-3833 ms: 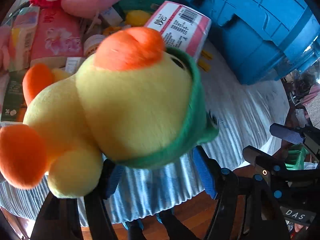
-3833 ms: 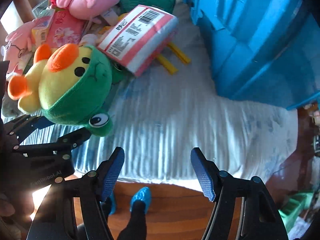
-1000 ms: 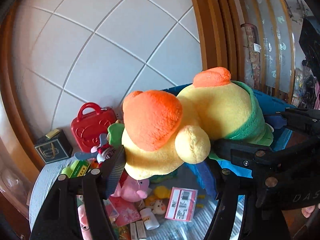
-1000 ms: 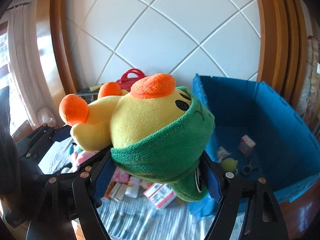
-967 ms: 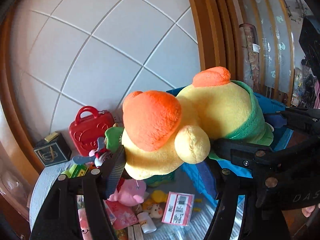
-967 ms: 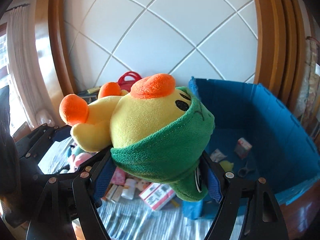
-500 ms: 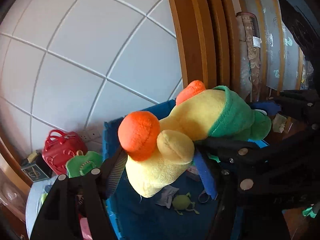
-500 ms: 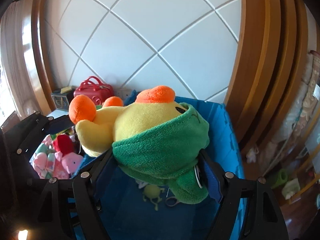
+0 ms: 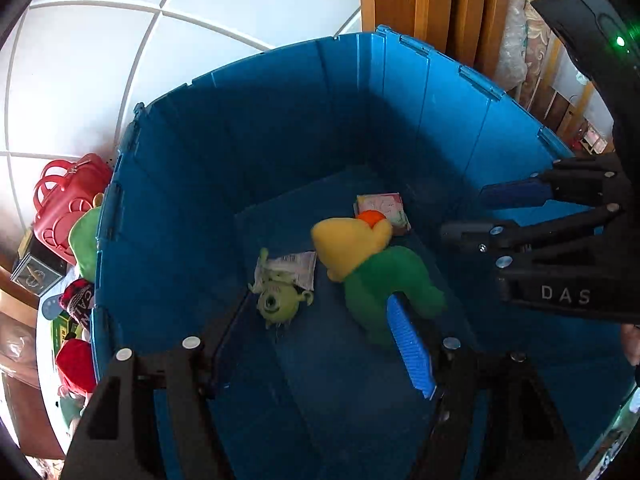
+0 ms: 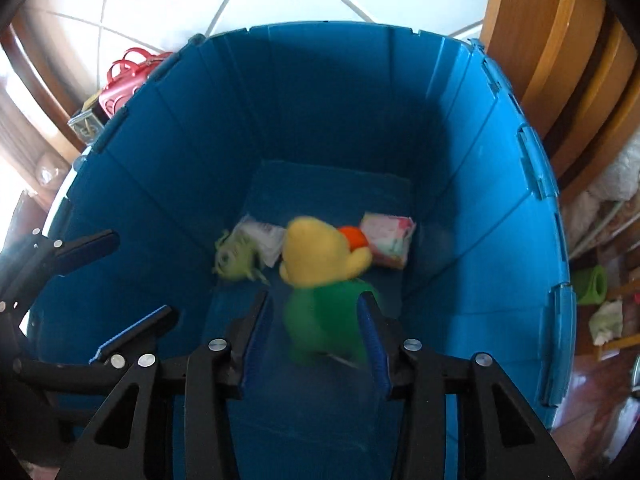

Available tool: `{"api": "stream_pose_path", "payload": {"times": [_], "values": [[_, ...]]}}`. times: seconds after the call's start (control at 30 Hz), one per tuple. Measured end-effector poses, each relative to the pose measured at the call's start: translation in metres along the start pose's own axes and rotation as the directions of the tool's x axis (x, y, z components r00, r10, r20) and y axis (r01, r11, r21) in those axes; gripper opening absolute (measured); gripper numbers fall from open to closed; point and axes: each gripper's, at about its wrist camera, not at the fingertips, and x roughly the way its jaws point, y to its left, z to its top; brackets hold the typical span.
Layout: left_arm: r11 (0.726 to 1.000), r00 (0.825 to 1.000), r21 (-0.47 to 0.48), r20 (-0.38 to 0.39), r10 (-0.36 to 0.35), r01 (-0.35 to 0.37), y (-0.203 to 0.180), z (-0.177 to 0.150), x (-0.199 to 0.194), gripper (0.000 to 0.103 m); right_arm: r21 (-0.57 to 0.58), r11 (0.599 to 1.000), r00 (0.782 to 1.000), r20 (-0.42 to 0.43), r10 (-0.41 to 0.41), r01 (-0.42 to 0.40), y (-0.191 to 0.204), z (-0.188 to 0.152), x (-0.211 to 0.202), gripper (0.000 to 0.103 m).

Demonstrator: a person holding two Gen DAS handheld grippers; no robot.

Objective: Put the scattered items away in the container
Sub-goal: 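Open both grippers to drop the duck plush into the bin, then raise both grippers out of the bin and back to the heap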

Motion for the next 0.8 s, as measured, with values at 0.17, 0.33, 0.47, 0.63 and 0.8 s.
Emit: {"api": "stream_pose_path", "payload": {"times": [0.17,0.33,0.47,0.63,0.8], "values": [[1.0,1.0,0.003,-0.022,0.018,-0.018,-0.005,-0.014,-0.016,0.076,-0.047,0.998,0.999,-0.004,-0.046,0.045,0.006,-0.017,-0.017,0.091],[0.999,1.0,-0.036,-0.001,-0.026,0.026,0.002,-0.034,-0.041,0.078,-0.067,0.996,0.999,0.007,-0.052,0.052,0.007,-0.038,-0.034,0.103],[0.998,0.998,-0.047,0.049,-0.044,0.046,0.004,-0.051,-0.065,0.079,-0.065,0.997,0.999,0.017,-0.049,0.05,0.004,-0.06,-0.044,0.102],[0.996,0.992,-0.063,0.112,-0.05,0.057,0.002,-0.075,-0.09,0.079,-0.084,0.996,0.998,0.054,-0.036,0.04,0.007,-0.086,-0.052,0.103],[0.993,0.982,-0.102,0.186,-0.033,0.053,-0.002,-0.104,-0.106,0.079,-0.127,0.992,0.995,0.101,0.006,0.007,0.024,-0.112,-0.058,0.103]]}}
